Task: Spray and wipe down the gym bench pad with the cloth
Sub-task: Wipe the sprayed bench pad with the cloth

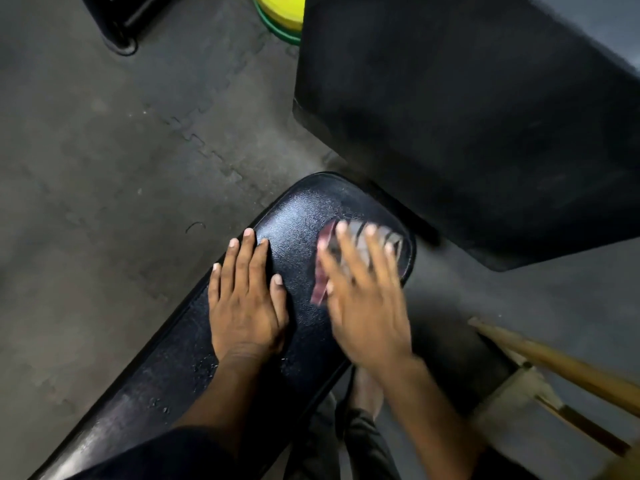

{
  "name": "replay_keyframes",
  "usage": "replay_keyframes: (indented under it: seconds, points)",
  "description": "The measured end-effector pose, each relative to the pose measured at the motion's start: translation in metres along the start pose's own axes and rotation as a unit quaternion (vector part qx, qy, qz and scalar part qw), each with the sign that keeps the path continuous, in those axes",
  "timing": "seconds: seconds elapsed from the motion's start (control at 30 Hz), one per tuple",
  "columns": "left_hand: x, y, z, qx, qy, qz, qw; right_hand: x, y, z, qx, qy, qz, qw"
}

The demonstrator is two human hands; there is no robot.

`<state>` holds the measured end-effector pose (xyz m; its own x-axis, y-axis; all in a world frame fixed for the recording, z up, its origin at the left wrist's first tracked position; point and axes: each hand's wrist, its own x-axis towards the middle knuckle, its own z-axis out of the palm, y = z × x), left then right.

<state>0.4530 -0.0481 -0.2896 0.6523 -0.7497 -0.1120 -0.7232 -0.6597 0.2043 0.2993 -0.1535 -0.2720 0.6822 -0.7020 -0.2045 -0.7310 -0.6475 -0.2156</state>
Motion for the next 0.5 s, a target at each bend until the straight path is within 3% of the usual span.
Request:
replay_keyframes:
  seconds: [0.13, 0.37, 0.43, 0.5]
  points:
    - [0.0, 0.002, -0.002, -0.002, 0.016, 0.003, 1.0, -0.06, 0.019, 0.007, -0.003, -0.022, -0.056, 0.998]
    - [-0.002, 0.002, -0.003, -0.012, 0.026, 0.005, 1.0, 0.018, 0.014, -0.01, 0.109, 0.055, 0.156, 0.98]
    - [-0.001, 0.002, -0.004, -0.01, 0.028, 0.006, 1.0, 0.029, -0.003, -0.004, 0.063, 0.046, 0.136, 0.988]
    - [-0.001, 0.003, -0.005, -0.012, 0.026, 0.006, 1.0, 0.006, -0.021, 0.01, 0.03, 0.048, 0.045, 0.997]
